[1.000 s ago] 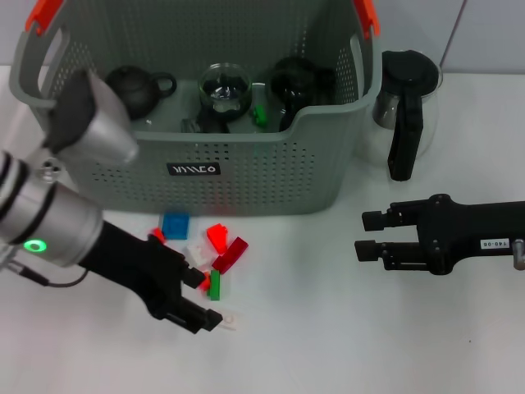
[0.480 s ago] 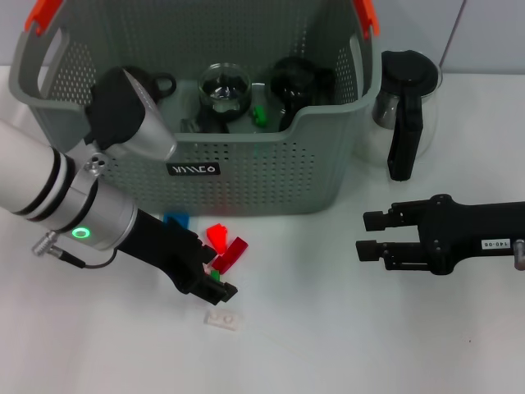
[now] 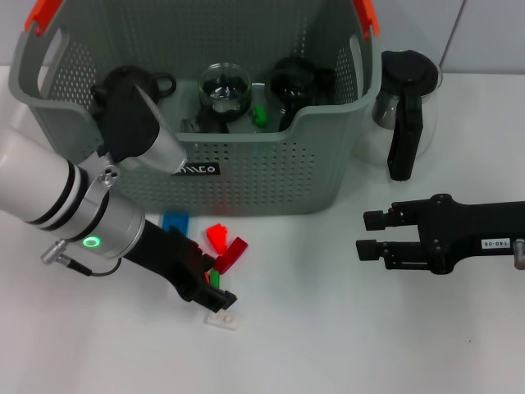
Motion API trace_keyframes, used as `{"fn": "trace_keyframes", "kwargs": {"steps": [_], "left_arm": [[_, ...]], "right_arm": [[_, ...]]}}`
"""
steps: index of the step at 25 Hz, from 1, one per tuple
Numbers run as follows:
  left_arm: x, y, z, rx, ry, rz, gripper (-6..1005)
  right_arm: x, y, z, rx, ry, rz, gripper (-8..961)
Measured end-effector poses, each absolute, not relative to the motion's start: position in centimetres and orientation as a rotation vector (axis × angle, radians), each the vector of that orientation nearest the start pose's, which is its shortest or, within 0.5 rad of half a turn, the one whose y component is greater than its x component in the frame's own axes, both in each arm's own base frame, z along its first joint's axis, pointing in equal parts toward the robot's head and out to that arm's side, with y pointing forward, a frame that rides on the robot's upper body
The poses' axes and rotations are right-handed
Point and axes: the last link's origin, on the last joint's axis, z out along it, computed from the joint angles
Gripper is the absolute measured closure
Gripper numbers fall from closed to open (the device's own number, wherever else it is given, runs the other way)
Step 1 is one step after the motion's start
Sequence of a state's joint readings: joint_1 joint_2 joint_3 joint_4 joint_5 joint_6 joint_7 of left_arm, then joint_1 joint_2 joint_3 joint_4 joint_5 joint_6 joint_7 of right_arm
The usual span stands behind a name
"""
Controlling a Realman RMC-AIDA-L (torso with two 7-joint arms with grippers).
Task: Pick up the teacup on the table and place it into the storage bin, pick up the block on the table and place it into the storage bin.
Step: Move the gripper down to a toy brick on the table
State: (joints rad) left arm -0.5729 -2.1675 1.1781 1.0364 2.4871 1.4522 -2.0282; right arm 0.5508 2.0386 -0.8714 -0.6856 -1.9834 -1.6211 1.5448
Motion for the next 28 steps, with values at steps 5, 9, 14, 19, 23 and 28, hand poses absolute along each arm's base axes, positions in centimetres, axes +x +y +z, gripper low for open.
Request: {"fn": "trace_keyframes", "kwargs": {"steps": [5,9,14,19,23,28], "left_arm": [[-23.4,33.4,-4.4,-2.871,-0.803,0.349,277],[-23.5,33.0,-4.3,-2.876,-0.828,0.407,277],[-22.9,32.5,-3.5,-2.908,-0.839,0.399,278],[-22.6,32.5,-3.6,-2.921,-0.835,0.402,279],[-22.4,33.6,-3.7,-2.851,-0.833,0.344,279],[-22.2,33.9,-3.9,-2.839,-0.816,0.33,280]], "right_arm": [[24.6,32.6,-0.4,-2.923,0.705,0.61,371],[24.5,32.6,-0.4,-2.926,0.703,0.608,371],[24.5,32.7,-0.3,-2.922,0.703,0.609,371],[24.6,32.7,-0.3,-2.92,0.703,0.608,371],[24.6,32.7,-0.3,-2.919,0.703,0.608,371],[24.6,32.7,-0.3,-2.919,0.703,0.606,371]]}}
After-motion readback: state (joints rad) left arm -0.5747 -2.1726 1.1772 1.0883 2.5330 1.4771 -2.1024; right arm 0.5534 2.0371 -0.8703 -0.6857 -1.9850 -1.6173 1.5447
